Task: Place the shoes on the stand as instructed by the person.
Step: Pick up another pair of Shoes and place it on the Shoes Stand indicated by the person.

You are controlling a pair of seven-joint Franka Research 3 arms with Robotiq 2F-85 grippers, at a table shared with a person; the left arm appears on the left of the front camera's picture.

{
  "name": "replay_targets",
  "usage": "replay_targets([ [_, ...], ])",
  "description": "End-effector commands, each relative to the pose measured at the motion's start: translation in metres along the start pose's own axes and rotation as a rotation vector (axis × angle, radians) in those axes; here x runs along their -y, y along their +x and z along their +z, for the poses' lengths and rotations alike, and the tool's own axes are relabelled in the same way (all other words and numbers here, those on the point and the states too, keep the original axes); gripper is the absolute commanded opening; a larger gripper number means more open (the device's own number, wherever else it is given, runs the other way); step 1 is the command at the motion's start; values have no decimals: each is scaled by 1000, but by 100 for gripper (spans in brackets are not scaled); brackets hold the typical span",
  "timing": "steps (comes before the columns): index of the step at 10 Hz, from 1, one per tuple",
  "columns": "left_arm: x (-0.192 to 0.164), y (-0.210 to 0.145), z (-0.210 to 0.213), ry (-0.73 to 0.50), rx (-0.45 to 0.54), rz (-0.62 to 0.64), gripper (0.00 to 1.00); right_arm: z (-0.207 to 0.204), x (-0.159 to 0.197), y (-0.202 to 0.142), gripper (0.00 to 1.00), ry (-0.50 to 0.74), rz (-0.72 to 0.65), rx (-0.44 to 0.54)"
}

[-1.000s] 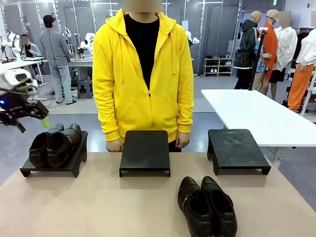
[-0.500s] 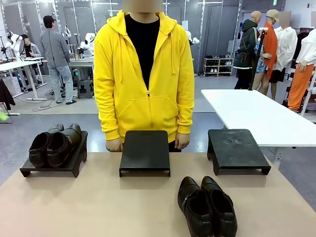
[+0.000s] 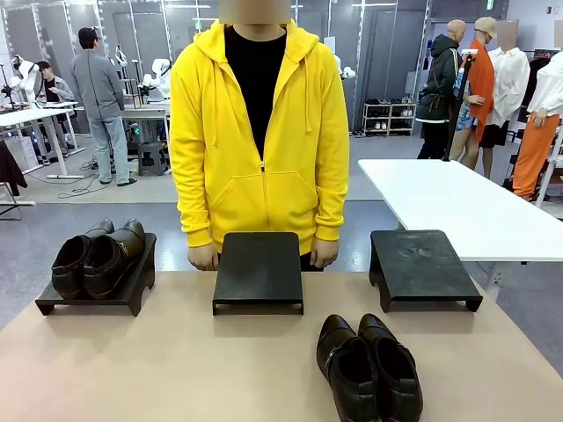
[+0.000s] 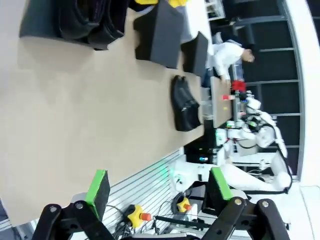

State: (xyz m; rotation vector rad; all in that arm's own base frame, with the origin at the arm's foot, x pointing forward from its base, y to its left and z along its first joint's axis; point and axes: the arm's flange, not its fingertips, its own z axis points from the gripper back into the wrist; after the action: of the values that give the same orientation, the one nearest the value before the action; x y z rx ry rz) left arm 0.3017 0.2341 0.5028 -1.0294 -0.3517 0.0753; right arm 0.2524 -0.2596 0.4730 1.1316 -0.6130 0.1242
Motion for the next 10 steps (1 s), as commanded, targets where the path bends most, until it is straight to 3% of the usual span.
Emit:
replay_targets([
  [1,-20,-21,12,-198,-63,-29,100,2,-1,1,100,10,15,2],
  [4,-57,-40,8,-358,-49,21,100,2,-1,1,100,10,15,2],
  [6,-64,-32,0,-370,-23,54,100,2,-1,1,100,10,15,2],
  [7,-56,-50,4,-343,-45,30,100,2,-1,1,100,10,15,2],
  [10,-56,-50,4,-343,-45,30,100,2,-1,1,100,10,15,2],
])
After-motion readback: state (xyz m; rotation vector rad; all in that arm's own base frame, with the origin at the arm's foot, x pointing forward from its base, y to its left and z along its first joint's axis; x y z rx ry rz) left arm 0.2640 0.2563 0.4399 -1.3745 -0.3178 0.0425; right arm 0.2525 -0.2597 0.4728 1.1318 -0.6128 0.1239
